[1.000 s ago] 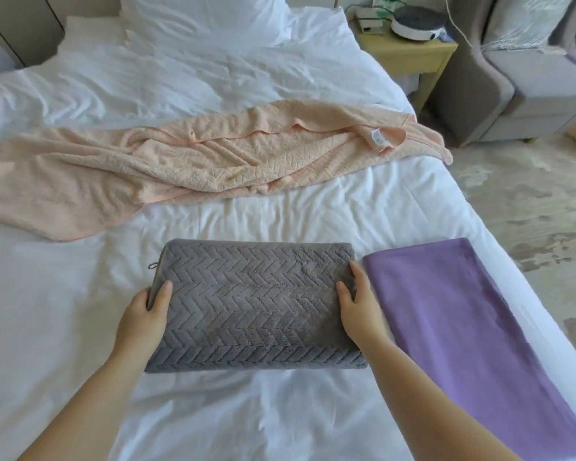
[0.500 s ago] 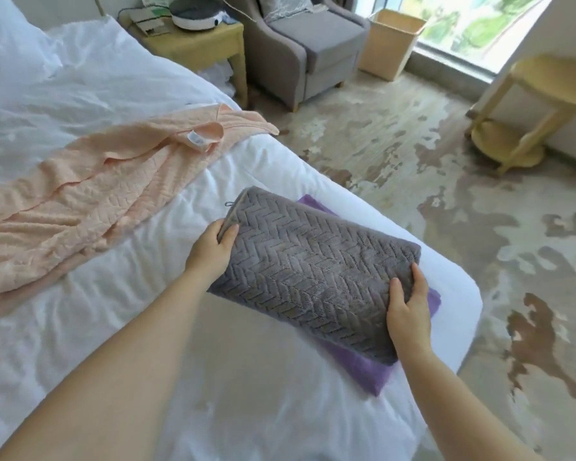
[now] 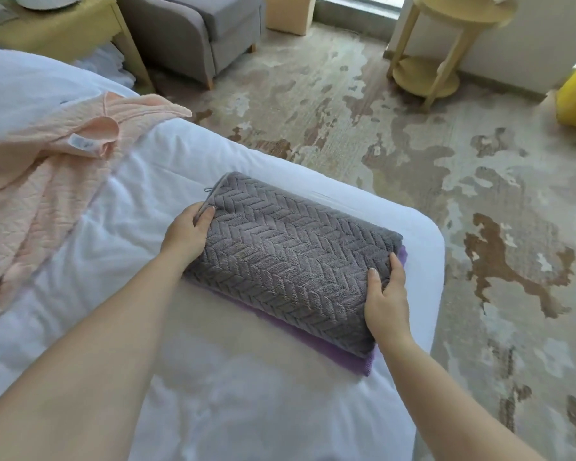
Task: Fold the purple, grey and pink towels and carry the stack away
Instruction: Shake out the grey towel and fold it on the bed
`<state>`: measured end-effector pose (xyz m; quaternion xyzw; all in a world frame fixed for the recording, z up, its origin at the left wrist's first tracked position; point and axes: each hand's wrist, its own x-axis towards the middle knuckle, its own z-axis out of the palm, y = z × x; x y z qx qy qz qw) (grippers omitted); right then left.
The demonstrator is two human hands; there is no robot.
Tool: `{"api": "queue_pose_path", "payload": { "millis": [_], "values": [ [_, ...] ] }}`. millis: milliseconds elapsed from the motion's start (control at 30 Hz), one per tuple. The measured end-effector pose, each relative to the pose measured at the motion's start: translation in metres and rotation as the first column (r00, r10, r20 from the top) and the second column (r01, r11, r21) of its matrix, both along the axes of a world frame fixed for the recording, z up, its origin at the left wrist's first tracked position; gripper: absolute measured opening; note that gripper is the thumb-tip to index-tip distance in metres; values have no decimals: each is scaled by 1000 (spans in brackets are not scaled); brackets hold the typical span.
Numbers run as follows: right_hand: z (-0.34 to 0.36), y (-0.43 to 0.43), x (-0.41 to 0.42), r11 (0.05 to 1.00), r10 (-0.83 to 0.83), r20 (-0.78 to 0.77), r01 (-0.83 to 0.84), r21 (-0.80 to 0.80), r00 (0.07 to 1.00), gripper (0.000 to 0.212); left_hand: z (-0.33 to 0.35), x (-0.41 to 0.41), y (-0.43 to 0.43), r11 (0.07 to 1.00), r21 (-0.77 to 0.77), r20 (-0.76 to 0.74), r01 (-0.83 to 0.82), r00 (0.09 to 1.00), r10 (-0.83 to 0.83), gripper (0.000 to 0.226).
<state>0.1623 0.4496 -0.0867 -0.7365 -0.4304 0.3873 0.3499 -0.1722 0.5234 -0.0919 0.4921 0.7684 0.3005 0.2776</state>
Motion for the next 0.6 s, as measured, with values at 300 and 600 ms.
{"api": "queue_pose_path", "payload": {
  "millis": [300, 600],
  "values": [
    [22, 2, -9, 997, 58, 480, -76, 19, 875, 66, 25, 21, -9, 998, 48, -542, 49, 840, -15, 54],
    [-6, 51, -51, 851, 501, 698, -437, -291, 511, 85, -14, 77, 8, 841, -264, -617, 472, 588, -523, 63]
  ]
}}
